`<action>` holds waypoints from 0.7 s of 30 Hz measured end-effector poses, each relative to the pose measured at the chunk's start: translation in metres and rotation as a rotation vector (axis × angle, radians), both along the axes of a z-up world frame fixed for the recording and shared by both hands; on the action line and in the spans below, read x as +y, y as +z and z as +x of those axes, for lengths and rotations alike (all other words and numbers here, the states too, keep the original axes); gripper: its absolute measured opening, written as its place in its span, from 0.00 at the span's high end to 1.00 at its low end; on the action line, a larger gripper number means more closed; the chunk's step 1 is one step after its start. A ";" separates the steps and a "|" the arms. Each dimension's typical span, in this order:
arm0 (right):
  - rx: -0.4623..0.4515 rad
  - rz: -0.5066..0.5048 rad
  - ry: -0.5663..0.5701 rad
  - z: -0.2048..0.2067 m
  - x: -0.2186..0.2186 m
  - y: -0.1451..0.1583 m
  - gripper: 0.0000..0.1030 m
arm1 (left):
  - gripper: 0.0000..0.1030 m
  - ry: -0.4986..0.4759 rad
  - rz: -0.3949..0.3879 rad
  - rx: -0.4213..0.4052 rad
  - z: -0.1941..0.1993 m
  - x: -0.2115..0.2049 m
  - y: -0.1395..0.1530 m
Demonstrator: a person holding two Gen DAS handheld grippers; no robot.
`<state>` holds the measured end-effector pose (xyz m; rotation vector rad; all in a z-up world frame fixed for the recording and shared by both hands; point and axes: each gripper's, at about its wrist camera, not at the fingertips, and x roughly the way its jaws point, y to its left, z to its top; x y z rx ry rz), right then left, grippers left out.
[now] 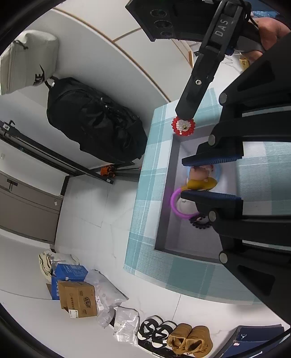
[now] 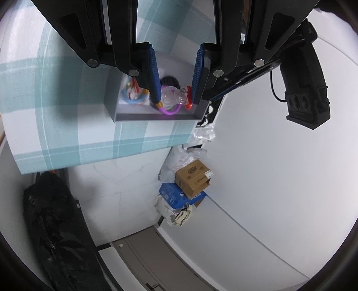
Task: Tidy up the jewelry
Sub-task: 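Carry the doll figure into the box and open the left tool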
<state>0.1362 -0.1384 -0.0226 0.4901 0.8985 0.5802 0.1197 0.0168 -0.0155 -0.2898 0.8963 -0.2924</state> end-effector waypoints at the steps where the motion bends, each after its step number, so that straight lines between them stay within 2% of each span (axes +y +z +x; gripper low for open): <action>1: 0.004 -0.003 0.004 0.003 0.001 -0.002 0.74 | 0.84 0.003 0.005 0.005 0.004 0.000 -0.002; 11: 0.073 0.010 -0.001 0.027 -0.002 -0.024 0.74 | 0.84 0.015 -0.009 0.091 0.026 0.001 -0.023; 21: 0.082 -0.012 0.012 0.030 -0.001 -0.028 0.74 | 0.84 0.008 0.010 0.116 0.028 -0.004 -0.030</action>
